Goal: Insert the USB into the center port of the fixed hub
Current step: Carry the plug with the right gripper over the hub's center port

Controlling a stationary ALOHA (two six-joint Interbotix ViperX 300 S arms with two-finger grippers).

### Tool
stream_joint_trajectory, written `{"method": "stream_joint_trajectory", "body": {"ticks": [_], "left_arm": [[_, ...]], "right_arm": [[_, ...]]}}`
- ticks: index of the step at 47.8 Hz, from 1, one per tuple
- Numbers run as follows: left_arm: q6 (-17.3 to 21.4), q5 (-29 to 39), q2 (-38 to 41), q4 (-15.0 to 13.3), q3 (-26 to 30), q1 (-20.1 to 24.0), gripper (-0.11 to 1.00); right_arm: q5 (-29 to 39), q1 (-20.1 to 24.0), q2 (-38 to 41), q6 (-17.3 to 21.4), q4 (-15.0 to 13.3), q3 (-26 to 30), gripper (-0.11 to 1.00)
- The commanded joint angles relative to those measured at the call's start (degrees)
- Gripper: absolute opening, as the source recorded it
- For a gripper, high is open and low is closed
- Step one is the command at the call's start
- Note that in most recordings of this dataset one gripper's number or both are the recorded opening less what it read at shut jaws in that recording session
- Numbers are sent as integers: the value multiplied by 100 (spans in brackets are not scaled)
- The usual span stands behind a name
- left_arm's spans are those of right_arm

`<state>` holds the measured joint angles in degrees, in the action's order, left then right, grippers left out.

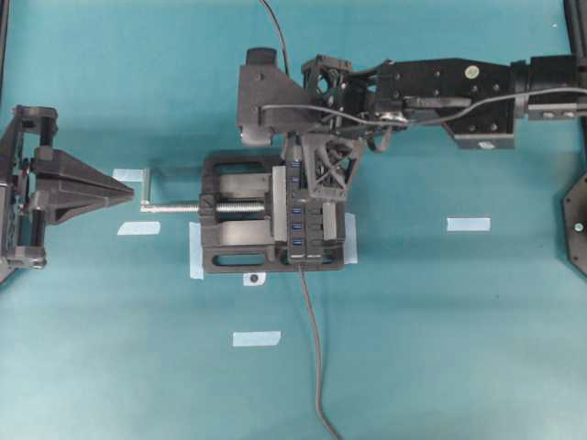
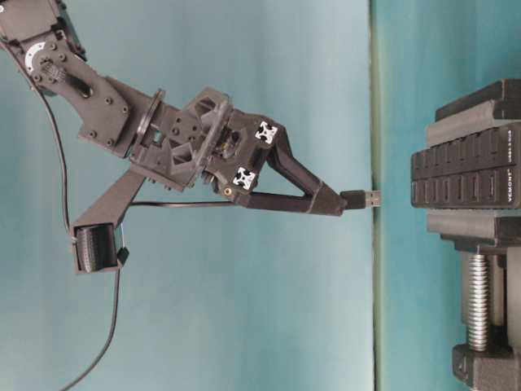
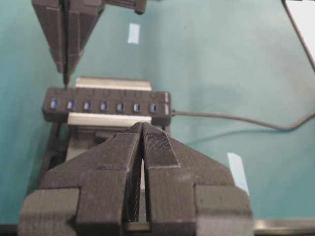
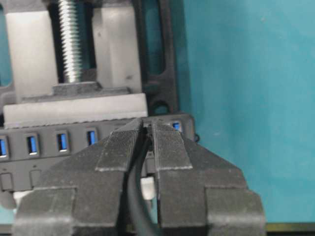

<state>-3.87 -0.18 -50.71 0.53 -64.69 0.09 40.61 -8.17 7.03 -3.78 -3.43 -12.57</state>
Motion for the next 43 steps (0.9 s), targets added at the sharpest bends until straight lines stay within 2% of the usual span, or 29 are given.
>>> {"method": "stream_joint_trajectory", "body": {"ticks": [1, 8, 26, 43], "left_arm": [[-9, -26, 18, 0, 62, -9, 1], [-9, -26, 18, 0, 70, -9, 1], [-18, -26, 18, 0, 62, 0, 1], [-18, -26, 35, 0, 79, -9, 1]], "right_arm": [[-18, 88, -211, 44, 26, 141, 6], [-18, 176, -237, 53, 26, 123, 6], [-237, 255, -325, 53, 237, -185, 6], [-352, 272, -281, 44, 264, -343, 6]]}}
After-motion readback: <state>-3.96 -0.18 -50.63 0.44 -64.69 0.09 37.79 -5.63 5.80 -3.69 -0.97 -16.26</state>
